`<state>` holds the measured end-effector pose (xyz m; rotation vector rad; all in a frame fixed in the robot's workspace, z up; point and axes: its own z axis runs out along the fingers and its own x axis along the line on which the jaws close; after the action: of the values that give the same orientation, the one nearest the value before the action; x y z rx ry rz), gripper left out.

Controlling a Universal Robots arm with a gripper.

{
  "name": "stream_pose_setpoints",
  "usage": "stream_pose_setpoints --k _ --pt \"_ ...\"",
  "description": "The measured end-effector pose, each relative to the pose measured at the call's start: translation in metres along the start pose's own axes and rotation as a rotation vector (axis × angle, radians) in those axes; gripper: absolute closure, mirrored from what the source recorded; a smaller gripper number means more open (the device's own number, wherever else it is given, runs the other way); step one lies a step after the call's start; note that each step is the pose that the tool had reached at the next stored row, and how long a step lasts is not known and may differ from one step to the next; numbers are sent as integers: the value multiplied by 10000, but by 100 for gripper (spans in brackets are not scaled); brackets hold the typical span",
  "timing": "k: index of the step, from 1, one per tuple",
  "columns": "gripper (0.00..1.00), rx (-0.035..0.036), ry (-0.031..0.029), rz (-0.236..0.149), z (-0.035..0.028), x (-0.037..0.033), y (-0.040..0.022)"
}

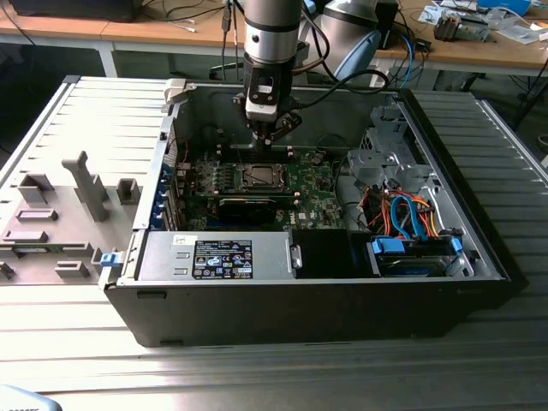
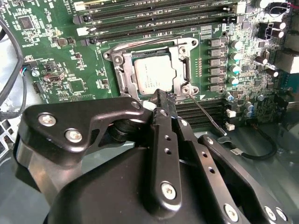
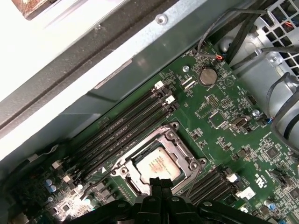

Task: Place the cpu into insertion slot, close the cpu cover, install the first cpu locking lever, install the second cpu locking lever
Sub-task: 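Install the first cpu locking lever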

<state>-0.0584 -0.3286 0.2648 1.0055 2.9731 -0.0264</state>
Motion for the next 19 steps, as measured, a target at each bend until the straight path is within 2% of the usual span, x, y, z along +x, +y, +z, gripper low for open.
stream_pose_setpoints --k 19 --pt "89 -7 -13 -834 0 0 0"
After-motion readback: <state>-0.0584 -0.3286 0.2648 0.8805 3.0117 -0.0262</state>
